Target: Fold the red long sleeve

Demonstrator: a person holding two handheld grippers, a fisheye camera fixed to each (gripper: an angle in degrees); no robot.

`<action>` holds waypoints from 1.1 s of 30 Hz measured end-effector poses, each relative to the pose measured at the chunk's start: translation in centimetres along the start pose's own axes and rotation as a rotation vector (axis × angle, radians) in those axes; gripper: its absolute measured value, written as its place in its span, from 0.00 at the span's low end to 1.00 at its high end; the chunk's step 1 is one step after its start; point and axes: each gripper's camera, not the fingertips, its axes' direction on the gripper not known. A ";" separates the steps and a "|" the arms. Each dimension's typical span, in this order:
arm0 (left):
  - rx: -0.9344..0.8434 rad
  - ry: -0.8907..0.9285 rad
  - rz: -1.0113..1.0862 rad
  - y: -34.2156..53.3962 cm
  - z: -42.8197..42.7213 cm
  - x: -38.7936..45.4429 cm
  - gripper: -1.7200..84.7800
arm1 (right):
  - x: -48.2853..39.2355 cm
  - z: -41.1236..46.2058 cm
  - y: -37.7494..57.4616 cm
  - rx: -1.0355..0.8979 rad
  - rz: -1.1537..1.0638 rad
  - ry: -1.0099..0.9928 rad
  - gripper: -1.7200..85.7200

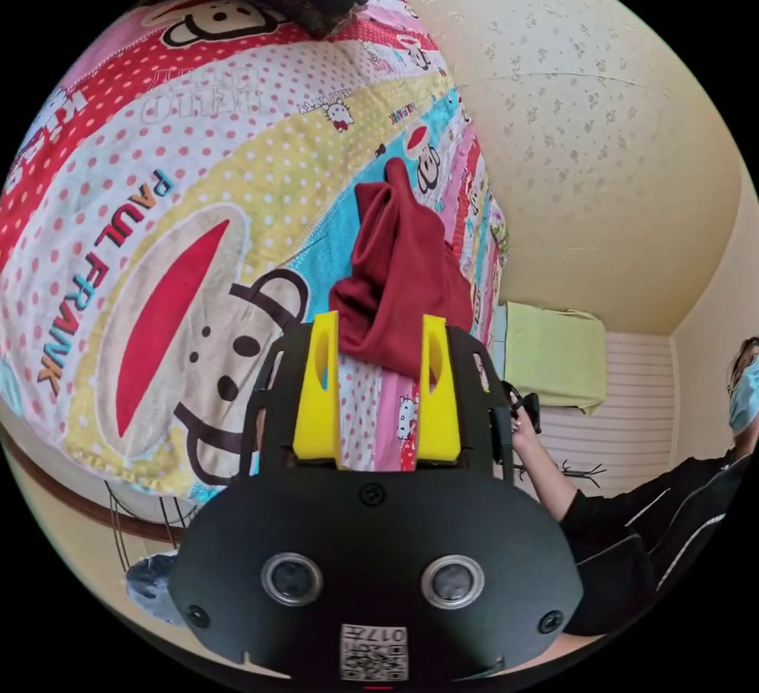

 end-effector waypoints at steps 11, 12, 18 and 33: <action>-0.082 0.100 -0.183 1.4 8.5 -2.5 0.10 | -19.7 13.9 -2.1 -0.358 -0.372 -0.170 0.18; -0.072 0.102 -0.168 1.6 8.5 -1.6 0.10 | -21.5 14.6 -2.6 -0.362 -0.373 -0.205 0.19; -0.122 -0.208 0.245 2.4 8.2 8.5 0.09 | -29.4 19.3 -4.5 -0.452 -0.392 -0.140 0.30; -0.033 -0.388 0.246 7.1 9.3 12.1 0.09 | -44.4 38.6 -1.4 -0.841 -0.840 0.809 0.24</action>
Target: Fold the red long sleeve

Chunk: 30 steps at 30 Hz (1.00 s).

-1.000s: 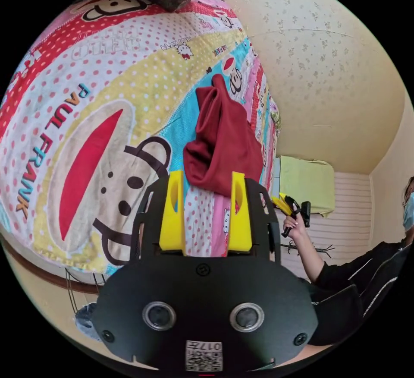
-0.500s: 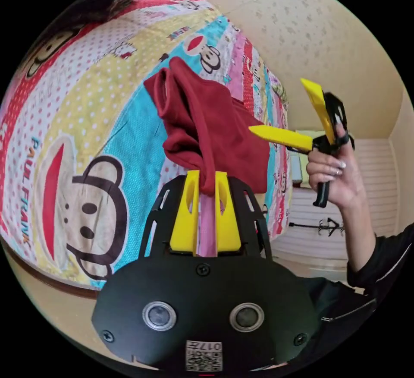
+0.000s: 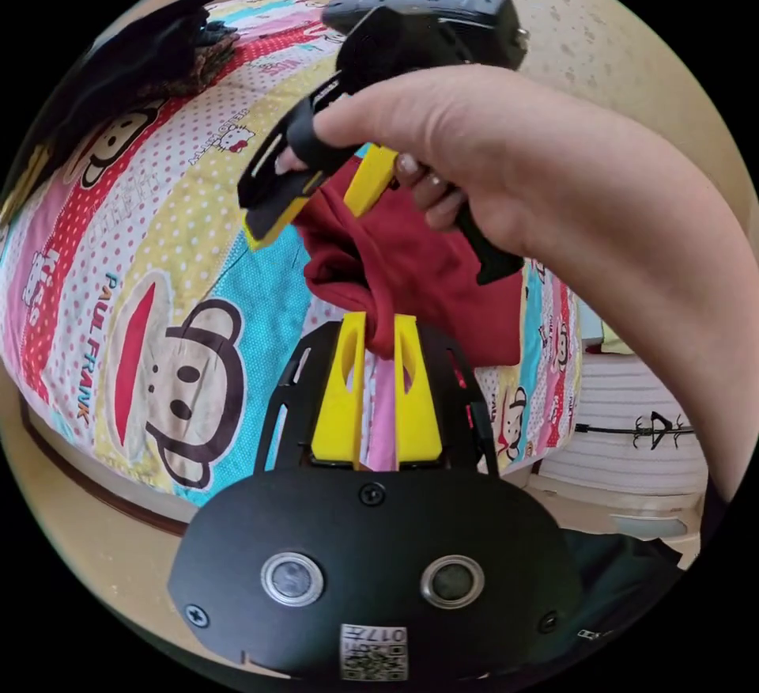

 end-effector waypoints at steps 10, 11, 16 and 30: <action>0.038 0.066 0.046 0.6 -3.1 1.8 0.09 | 5.3 -4.9 7.0 0.195 -0.062 -0.063 0.11; 0.050 0.094 0.068 0.6 -3.8 2.9 0.09 | 6.5 -5.3 8.3 0.238 -0.052 -0.114 0.11; 0.090 0.190 0.233 0.2 -5.3 9.3 0.09 | 19.3 -4.0 23.7 0.652 0.074 -0.575 0.10; -0.248 0.331 0.400 2.2 2.7 16.2 0.08 | 37.9 21.9 44.8 0.938 0.655 -0.931 0.17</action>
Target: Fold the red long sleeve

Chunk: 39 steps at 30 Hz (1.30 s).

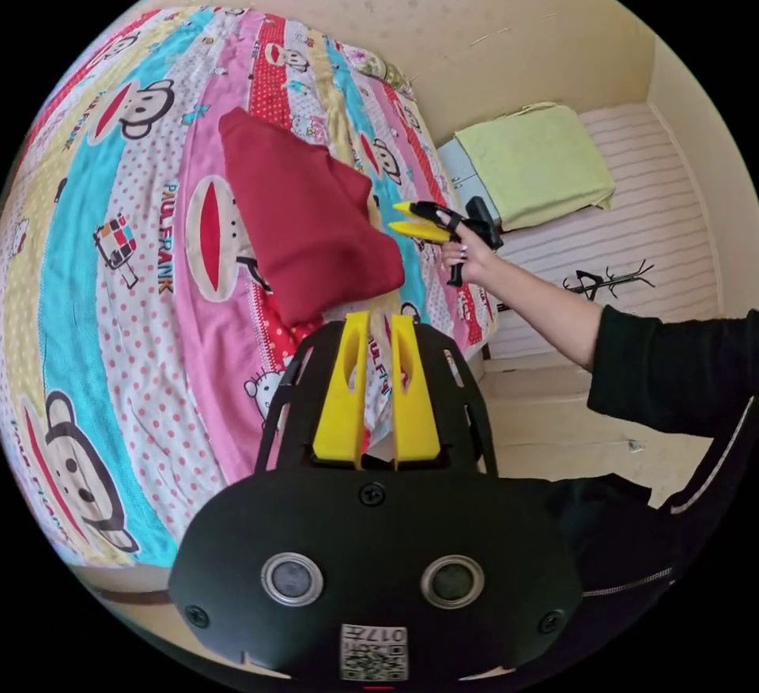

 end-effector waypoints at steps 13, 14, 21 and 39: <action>-0.226 -0.150 0.094 -11.5 10.2 -0.7 0.02 | -2.3 10.1 9.2 -0.213 -0.414 0.496 0.03; -0.364 -0.193 0.109 -11.4 13.6 -1.4 0.02 | -1.2 10.6 9.3 -0.215 -0.399 0.485 0.03; -0.359 -0.163 0.113 -14.1 10.9 0.8 0.01 | 1.1 7.4 11.0 -0.135 -0.320 0.220 0.02; -0.198 -0.130 0.110 -20.4 4.4 -1.4 0.02 | 4.4 6.3 7.3 0.119 -0.294 0.347 0.02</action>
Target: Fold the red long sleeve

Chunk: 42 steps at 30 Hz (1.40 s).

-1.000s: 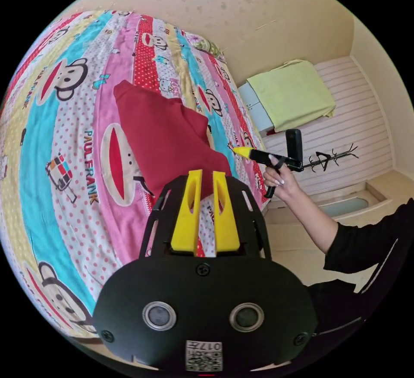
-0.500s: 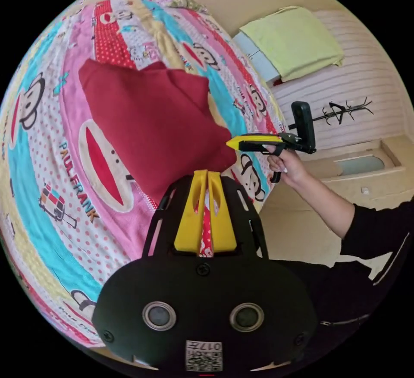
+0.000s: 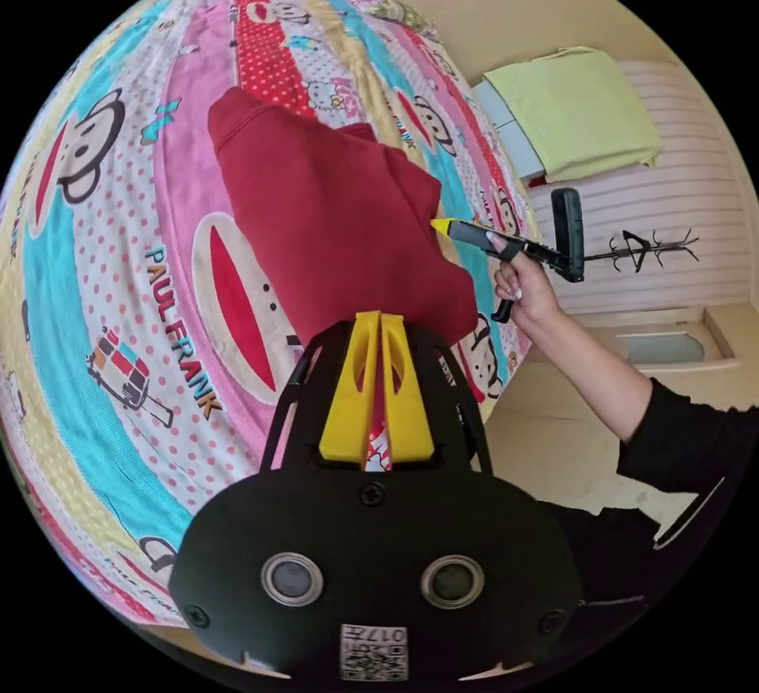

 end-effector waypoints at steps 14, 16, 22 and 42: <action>0.062 0.369 -0.287 4.9 4.2 -6.9 0.21 | 5.9 -2.8 17.9 0.057 0.278 -0.457 0.03; 0.070 0.369 -0.334 4.1 4.8 -7.0 0.20 | 7.2 -2.3 19.6 0.106 0.359 -0.546 0.04; 0.023 0.460 -0.551 2.3 4.6 -8.4 0.12 | 10.6 2.5 22.5 0.213 0.707 -0.990 0.20; 0.217 0.603 -0.743 1.3 -1.5 -4.1 0.13 | 16.6 10.9 17.6 0.466 1.209 -1.337 0.17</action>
